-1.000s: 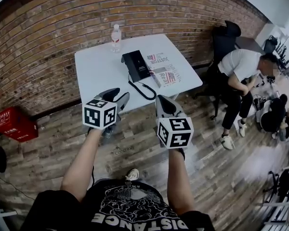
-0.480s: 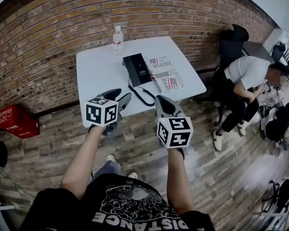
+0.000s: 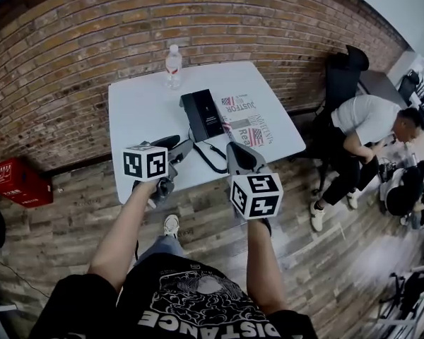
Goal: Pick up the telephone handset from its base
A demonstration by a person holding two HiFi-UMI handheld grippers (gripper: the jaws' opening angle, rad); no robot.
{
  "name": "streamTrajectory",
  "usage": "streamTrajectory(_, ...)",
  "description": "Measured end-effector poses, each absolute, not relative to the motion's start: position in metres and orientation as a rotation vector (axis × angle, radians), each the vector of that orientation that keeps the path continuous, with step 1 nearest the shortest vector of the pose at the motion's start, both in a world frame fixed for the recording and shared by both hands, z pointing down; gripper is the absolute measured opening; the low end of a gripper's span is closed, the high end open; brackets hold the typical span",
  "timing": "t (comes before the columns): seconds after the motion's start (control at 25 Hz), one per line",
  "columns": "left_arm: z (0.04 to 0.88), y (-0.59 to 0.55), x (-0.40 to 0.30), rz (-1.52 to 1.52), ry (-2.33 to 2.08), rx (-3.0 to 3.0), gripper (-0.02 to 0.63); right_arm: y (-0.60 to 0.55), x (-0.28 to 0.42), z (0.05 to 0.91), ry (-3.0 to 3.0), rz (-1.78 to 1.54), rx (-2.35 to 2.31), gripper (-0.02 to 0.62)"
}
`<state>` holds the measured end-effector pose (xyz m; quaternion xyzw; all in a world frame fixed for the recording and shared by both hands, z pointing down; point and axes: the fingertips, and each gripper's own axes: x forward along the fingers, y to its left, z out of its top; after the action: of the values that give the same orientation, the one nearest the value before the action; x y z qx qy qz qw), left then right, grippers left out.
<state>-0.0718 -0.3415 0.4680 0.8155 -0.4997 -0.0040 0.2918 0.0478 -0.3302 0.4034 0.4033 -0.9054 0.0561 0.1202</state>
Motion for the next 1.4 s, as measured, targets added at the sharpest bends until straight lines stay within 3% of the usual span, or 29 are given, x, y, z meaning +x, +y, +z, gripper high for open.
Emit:
streamTrajectory(0.52, 0.527, -0.438, -0.105, -0.103, -1.114, 2.057, 0.175, -0.423, 0.003, 0.423, -2.575, 0.184, 1.185, 0.0)
streamTrajectory(1.4, 0.572, -0.512, -0.106, -0.267, -0.869, 1.945, 0.173, -0.489, 0.0, 0.466, -2.431, 0.292, 1.291, 0.0)
